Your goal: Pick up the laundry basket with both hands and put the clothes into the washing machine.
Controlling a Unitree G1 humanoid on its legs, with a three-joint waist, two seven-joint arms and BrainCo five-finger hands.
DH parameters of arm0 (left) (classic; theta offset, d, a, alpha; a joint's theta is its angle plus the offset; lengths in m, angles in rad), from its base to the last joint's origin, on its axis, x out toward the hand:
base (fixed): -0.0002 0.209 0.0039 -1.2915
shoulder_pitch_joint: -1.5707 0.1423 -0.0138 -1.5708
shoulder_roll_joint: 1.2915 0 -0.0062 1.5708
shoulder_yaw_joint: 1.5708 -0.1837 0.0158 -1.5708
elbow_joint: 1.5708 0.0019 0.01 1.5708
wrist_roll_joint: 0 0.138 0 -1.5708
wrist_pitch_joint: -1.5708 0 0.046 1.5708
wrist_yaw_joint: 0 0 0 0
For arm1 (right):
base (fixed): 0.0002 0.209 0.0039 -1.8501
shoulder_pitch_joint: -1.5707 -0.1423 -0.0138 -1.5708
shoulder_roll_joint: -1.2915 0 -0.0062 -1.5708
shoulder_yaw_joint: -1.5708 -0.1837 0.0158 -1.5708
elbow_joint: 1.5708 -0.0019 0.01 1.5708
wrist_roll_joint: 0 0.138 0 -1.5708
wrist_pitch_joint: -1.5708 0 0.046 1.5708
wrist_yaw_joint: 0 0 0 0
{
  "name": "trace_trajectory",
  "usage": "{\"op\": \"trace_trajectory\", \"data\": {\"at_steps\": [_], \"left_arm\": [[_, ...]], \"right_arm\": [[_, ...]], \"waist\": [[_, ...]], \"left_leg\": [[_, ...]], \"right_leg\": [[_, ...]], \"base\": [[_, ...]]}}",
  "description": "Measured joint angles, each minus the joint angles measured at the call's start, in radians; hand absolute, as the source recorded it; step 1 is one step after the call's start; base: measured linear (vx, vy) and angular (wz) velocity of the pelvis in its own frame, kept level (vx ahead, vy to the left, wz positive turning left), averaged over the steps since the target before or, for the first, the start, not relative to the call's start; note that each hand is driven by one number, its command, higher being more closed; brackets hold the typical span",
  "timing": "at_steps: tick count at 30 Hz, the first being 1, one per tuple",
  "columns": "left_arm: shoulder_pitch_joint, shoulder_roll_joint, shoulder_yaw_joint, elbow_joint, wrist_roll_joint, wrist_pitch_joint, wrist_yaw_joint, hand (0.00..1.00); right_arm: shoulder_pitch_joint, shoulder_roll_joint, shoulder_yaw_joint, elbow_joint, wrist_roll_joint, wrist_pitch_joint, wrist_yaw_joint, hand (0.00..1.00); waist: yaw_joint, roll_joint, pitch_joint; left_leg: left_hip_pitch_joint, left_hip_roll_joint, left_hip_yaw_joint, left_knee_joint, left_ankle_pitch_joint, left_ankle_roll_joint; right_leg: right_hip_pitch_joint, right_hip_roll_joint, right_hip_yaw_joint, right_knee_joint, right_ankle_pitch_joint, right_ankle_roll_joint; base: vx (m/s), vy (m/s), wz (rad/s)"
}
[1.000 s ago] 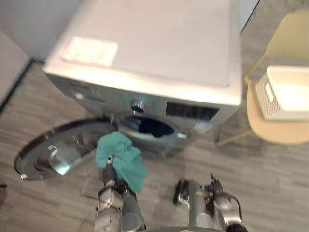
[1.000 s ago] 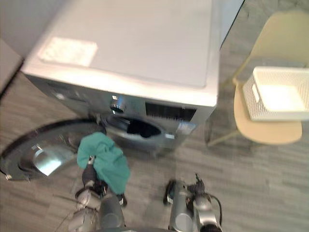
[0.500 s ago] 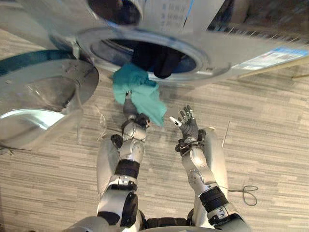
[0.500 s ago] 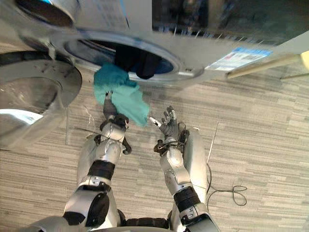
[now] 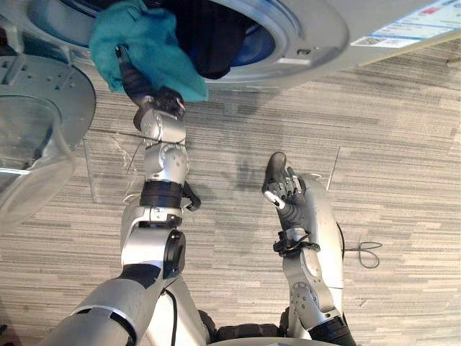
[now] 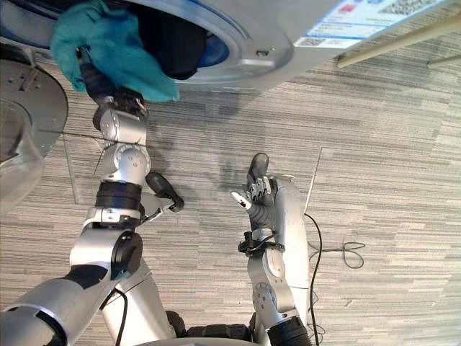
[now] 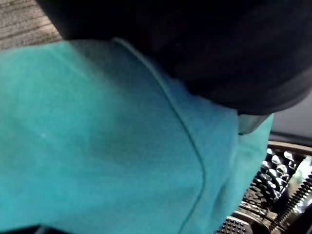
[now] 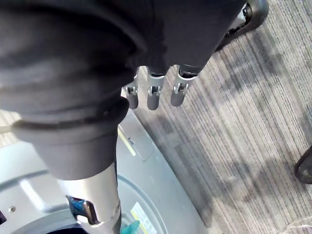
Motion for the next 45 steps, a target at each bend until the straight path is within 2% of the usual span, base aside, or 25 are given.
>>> {"op": "trace_trajectory", "data": {"at_steps": [2, 3, 4, 5, 6, 9, 12, 13, 14, 15, 17, 20, 23, 29, 30, 32, 35, 36, 39, 43, 45], "left_arm": [[-0.094, 0.065, -0.039, 0.024, 0.033, 0.013, 0.001, 1.0], [-0.205, 0.134, -0.064, 0.033, 0.069, 0.02, 0.001, 1.0], [-0.319, 0.196, -0.087, 0.033, 0.167, 0.045, 0.005, 1.0], [-0.374, 0.221, -0.104, 0.034, 0.203, 0.052, 0.005, 1.0], [-0.465, 0.249, -0.127, 0.037, 0.296, 0.068, 0.02, 1.0], [-0.607, 0.285, -0.195, 0.067, 0.518, 0.12, 0.042, 1.0], [-0.617, 0.301, -0.238, 0.099, 0.726, 0.199, 0.071, 1.0], [-0.617, 0.309, -0.265, 0.139, 0.837, 0.251, 0.075, 1.0], [-0.616, 0.315, -0.289, 0.159, 0.927, 0.297, 0.074, 0.0], [-0.616, 0.322, -0.305, 0.161, 0.955, 0.315, 0.075, 0.0], [-0.616, 0.351, -0.366, 0.174, 1.115, 0.347, 0.056, 0.0], [-0.616, 0.391, -0.43, 0.175, 1.26, 0.354, -0.004, 0.0], [-0.601, 0.418, -0.477, 0.18, 1.335, 0.345, -0.073, 0.0], [-0.463, 0.439, -0.491, 0.198, 1.379, 0.315, -0.156, 0.0], [-0.389, 0.412, -0.327, 0.326, 1.051, 0.314, -0.344, 0.0], [-0.389, 0.412, -0.262, 0.326, 0.88, 0.309, -0.399, 0.0], [-0.389, 0.412, -0.235, 0.325, 0.836, 0.307, -0.415, 0.0], [-0.381, 0.412, -0.196, 0.317, 0.789, 0.297, -0.419, 0.0], [-0.327, 0.422, -0.145, 0.265, 0.762, 0.269, -0.376, 0.0], [-0.266, 0.425, -0.144, 0.239, 0.883, 0.268, -0.319, 0.0], [-0.223, 0.424, -0.143, 0.161, 0.938, 0.268, -0.285, 0.0]], "right_arm": [[0.0, 0.0, 0.017, -0.009, 0.001, 0.001, 0.001, 0.0], [0.0, 0.0, 0.033, -0.024, 0.001, 0.001, 0.002, 0.0], [-0.001, -0.001, 0.045, -0.032, 0.003, 0.001, 0.004, 0.0], [-0.001, -0.002, 0.05, -0.035, 0.004, 0.001, 0.005, 0.0], [-0.003, -0.002, 0.054, -0.037, 0.011, 0.001, 0.013, 0.0], [-0.003, -0.002, 0.056, -0.038, 0.032, 0.0, 0.022, 0.0], [-0.003, -0.003, 0.058, -0.037, 0.044, -0.009, 0.037, 0.0], [-0.003, -0.003, 0.059, -0.035, 0.05, -0.018, 0.041, 0.0], [-0.003, -0.003, 0.059, -0.035, 0.058, -0.029, 0.043, 0.0], [-0.003, -0.003, 0.06, -0.034, 0.064, -0.033, 0.046, 0.0], [-0.003, -0.003, 0.061, -0.034, 0.083, -0.038, 0.069, 0.0], [-0.003, -0.003, 0.062, -0.036, 0.114, -0.038, 0.086, 0.0], [-0.002, -0.003, 0.06, -0.036, 0.13, -0.038, 0.101, 0.0], [-0.002, -0.006, 0.055, -0.035, 0.139, -0.037, 0.114, 0.0], [-0.001, -0.01, 0.037, -0.038, 0.153, 0.021, 0.127, 0.0], [0.0, -0.009, 0.026, -0.043, 0.152, 0.06, 0.128, 0.0], [0.006, -0.008, 0.018, -0.046, 0.152, 0.078, 0.128, 0.0], [0.017, -0.008, 0.018, -0.054, 0.152, 0.082, 0.129, 0.0], [0.036, -0.007, 0.018, -0.063, 0.149, 0.083, 0.133, 0.0], [0.037, -0.007, 0.015, -0.062, 0.149, 0.073, 0.148, 0.0], [0.038, -0.007, 0.015, -0.061, 0.149, 0.065, 0.148, 0.0]], "waist": [[-0.009, -0.009, 0.001], [-0.022, -0.013, 0.001], [-0.027, -0.014, 0.001], [-0.031, -0.015, 0.002], [-0.038, -0.015, 0.002], [-0.038, -0.015, 0.002], [-0.039, -0.016, 0.002], [-0.039, -0.016, 0.002], [-0.039, -0.016, 0.002], [-0.039, -0.016, 0.002], [-0.039, -0.016, 0.002], [-0.039, -0.017, 0.002], [-0.039, -0.017, 0.002], [-0.036, -0.017, 0.002], [-0.034, -0.017, 0.002], [-0.033, -0.017, 0.002], [-0.028, -0.017, 0.002], [-0.025, -0.017, 0.002], [-0.017, -0.017, 0.002], [-0.014, -0.017, 0.002], [-0.014, -0.017, 0.002]], "left_leg": [[-0.006, 0.009, 0.0, -0.007, 0.011, -0.004], [-0.019, 0.01, -0.002, -0.012, 0.015, -0.006], [-0.031, 0.024, -0.003, -0.011, 0.023, 0.004], [-0.034, 0.026, -0.004, -0.011, 0.025, 0.008], [-0.035, 0.027, -0.004, -0.012, 0.026, 0.01], [-0.033, 0.041, -0.004, -0.019, 0.026, 0.01], [-0.03, 0.042, 0.004, -0.037, 0.026, 0.01], [-0.029, 0.042, 0.004, -0.038, 0.026, 0.01], [-0.029, 0.042, 0.006, -0.04, 0.026, 0.01], [-0.03, 0.043, 0.007, -0.043, 0.026, 0.01], [-0.031, 0.042, 0.011, -0.051, 0.027, 0.01], [-0.032, 0.041, 0.012, -0.055, 0.027, 0.01], [-0.033, 0.04, 0.011, -0.066, 0.031, 0.012], [-0.032, 0.04, 0.009, -0.078, 0.049, 0.01], [-0.014, 0.042, 0.005, -0.084, 0.051, 0.007], [-0.013, 0.04, 0.005, -0.085, 0.051, 0.008], [-0.01, 0.04, 0.005, -0.087, 0.051, 0.008], [-0.009, 0.04, 0.004, -0.087, 0.051, 0.008], [-0.009, 0.04, 0.003, -0.093, 0.054, 0.005], [-0.009, 0.035, 0.003, -0.098, 0.059, 0.004], [-0.007, 0.032, 0.004, -0.099, 0.061, 0.005]], "right_leg": [[-0.006, 0.012, -0.004, -0.013, 0.011, -0.001], [-0.019, 0.017, -0.007, -0.024, 0.021, -0.008], [-0.026, 0.029, -0.011, -0.032, 0.029, -0.009], [-0.027, 0.03, -0.014, -0.035, 0.032, -0.012], [-0.027, 0.031, -0.017, -0.037, 0.038, -0.018], [-0.02, 0.044, -0.028, -0.056, 0.038, -0.018], [-0.02, 0.048, -0.031, -0.072, 0.039, -0.016], [-0.018, 0.049, -0.032, -0.073, 0.039, -0.016], [-0.019, 0.049, -0.032, -0.077, 0.041, -0.014], [-0.019, 0.05, -0.033, -0.082, 0.043, -0.012], [-0.018, 0.053, -0.036, -0.098, 0.051, -0.007], [-0.018, 0.055, -0.037, -0.109, 0.058, -0.004], [-0.015, 0.055, -0.043, -0.115, 0.058, -0.004], [-0.011, 0.057, -0.046, -0.118, 0.059, -0.006], [0.012, 0.061, -0.052, -0.125, 0.06, -0.008], [0.015, 0.061, -0.052, -0.127, 0.06, -0.008], [0.02, 0.061, -0.053, -0.131, 0.06, -0.008], [0.02, 0.061, -0.054, -0.131, 0.06, -0.008], [0.02, 0.061, -0.055, -0.134, 0.06, -0.008], [0.02, 0.059, -0.056, -0.133, 0.06, -0.008], [0.02, 0.057, -0.055, -0.13, 0.06, -0.008]], "base": [[-0.03, -0.041, -0.18], [-0.02, -0.027, -0.27], [-0.01, -0.018, -0.27], [0.01, -0.002, -0.22], [0.03, 0.007, -0.13], [0.04, 0.004, -0.14], [0.01, -0.002, -0.02], [0.0, 0.0, 0.0], [0.0, 0.0, 0.0], [-0.02, -0.019, -0.04], [-0.04, -0.015, -0.07], [-0.04, -0.014, -0.04], [-0.04, -0.021, 0.03], [-0.03, -0.03, 0.03], [-0.07, -0.065, 0.0], [-0.04, -0.032, 0.0], [-0.02, -0.011, 0.0], [0.0, 0.0, 0.0], [-0.01, -0.006, 0.01], [-0.02, -0.02, 0.04], [-0.03, -0.021, 0.04]]}}
